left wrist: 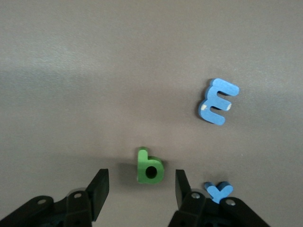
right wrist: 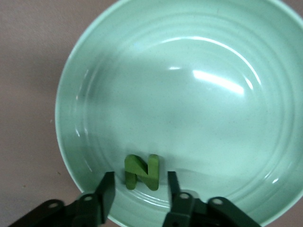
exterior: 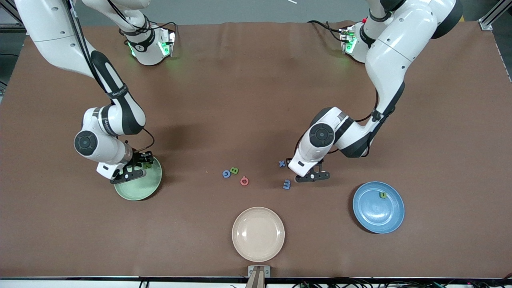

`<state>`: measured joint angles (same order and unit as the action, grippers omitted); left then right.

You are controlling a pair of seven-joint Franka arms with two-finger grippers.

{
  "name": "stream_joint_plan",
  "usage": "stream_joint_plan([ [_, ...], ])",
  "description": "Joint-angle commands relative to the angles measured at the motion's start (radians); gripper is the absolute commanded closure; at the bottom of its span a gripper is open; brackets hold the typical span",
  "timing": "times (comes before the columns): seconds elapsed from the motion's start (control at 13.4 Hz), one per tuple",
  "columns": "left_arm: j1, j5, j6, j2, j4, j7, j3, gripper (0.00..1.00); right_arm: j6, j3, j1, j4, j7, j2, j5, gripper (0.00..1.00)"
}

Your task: Sort upper and lower case letters into plates

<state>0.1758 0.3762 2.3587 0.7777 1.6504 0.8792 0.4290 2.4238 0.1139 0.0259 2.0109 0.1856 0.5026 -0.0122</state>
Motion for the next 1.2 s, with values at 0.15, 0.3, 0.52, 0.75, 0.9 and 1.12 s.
stream_joint_plan([
  [0.15, 0.017, 0.021, -0.002, 0.031, -0.04, 0.023, -0.013, 0.4, -0.224, 0.018, -0.142, -0.257, -0.327, -0.004, 0.012, 0.0],
  [0.3, 0.02, 0.02, -0.001, 0.038, -0.04, 0.023, -0.018, 0.44, -0.209, 0.018, -0.228, -0.305, -0.501, 0.036, 0.012, 0.0],
  [0.52, 0.019, 0.02, -0.001, 0.04, -0.041, 0.011, -0.018, 0.69, -0.091, 0.016, -0.346, -0.374, -0.758, 0.143, 0.024, 0.0],
  [0.75, 0.014, 0.024, -0.005, 0.029, -0.064, 0.012, -0.018, 0.95, -0.023, 0.01, -0.426, -0.443, -0.966, 0.233, 0.009, 0.03],
  [0.9, -0.007, 0.035, -0.016, 0.0, -0.063, 0.012, -0.018, 0.98, -0.022, 0.0, -0.449, -0.469, -1.014, 0.263, 0.004, 0.13],
  [1.12, -0.038, 0.139, -0.03, -0.037, -0.067, 0.009, -0.035, 0.98, 0.012, -0.045, -0.492, -0.469, -1.035, 0.28, 0.004, 0.25],
])
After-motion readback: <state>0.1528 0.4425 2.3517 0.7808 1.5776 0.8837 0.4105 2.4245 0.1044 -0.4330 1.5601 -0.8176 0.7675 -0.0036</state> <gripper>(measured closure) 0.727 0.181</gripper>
